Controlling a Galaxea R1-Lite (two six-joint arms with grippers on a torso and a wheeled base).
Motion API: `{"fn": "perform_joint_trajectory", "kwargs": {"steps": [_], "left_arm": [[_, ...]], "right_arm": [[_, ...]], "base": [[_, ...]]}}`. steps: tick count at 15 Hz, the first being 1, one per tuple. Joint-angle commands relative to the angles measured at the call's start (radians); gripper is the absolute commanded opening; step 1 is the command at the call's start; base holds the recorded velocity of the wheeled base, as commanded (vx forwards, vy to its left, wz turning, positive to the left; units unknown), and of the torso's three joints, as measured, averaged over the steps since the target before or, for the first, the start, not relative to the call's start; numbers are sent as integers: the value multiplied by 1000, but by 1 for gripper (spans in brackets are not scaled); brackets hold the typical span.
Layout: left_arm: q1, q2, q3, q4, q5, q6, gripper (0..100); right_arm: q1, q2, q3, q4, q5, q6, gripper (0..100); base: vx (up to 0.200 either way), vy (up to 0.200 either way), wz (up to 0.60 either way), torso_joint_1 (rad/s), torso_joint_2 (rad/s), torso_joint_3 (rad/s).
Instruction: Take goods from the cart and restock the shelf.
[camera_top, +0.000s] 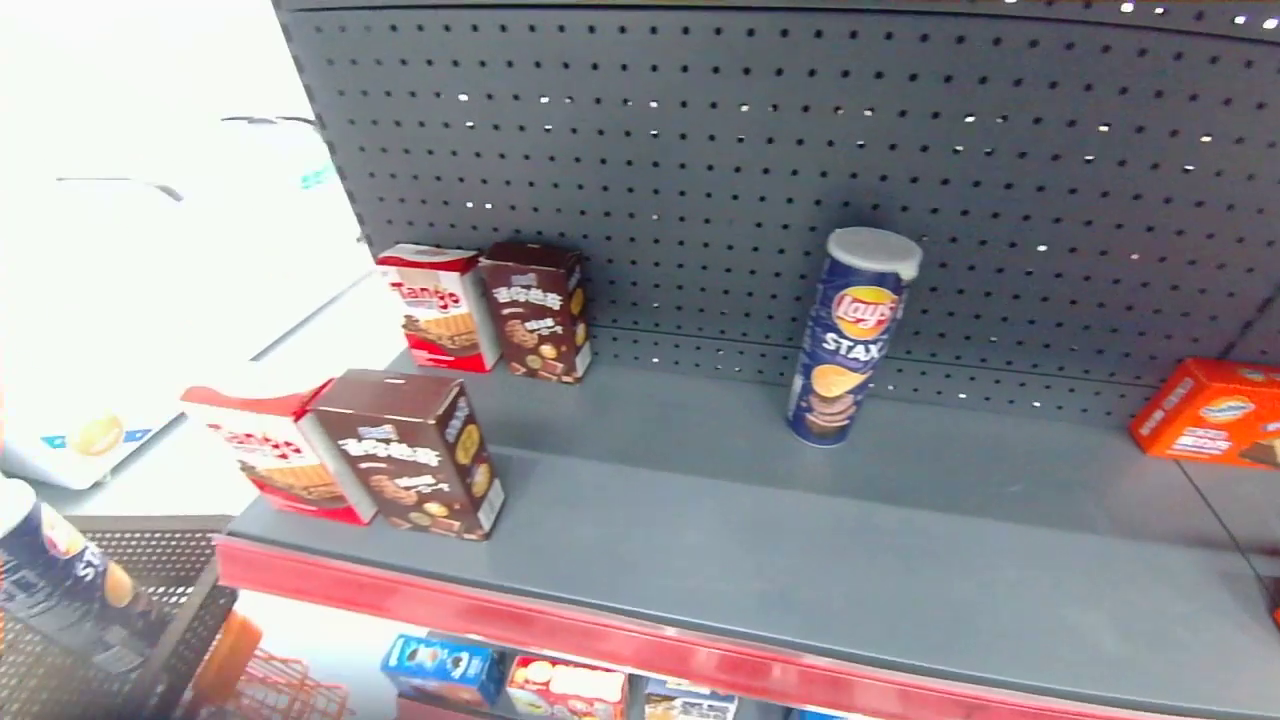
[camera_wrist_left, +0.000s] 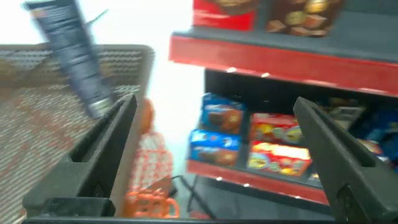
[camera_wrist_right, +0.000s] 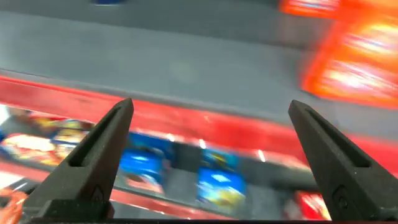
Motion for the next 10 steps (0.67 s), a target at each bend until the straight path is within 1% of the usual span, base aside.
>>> {"fn": "perform_joint_trajectory", "kwargs": {"steps": [1, 5, 10], "left_arm": [[0, 1, 0, 0, 0, 0, 100], [0, 1, 0, 0, 0, 0, 100], [0, 1, 0, 0, -1, 4, 100]], "right_arm": [[0, 1, 0, 0, 0, 0, 100], [0, 1, 0, -2, 0, 0, 100], [0, 1, 0, -2, 0, 2, 100]], "base": [[0, 0, 600, 12, 2, 2], [0, 0, 600, 2, 1, 4], [0, 0, 0, 0, 0, 0]]}}
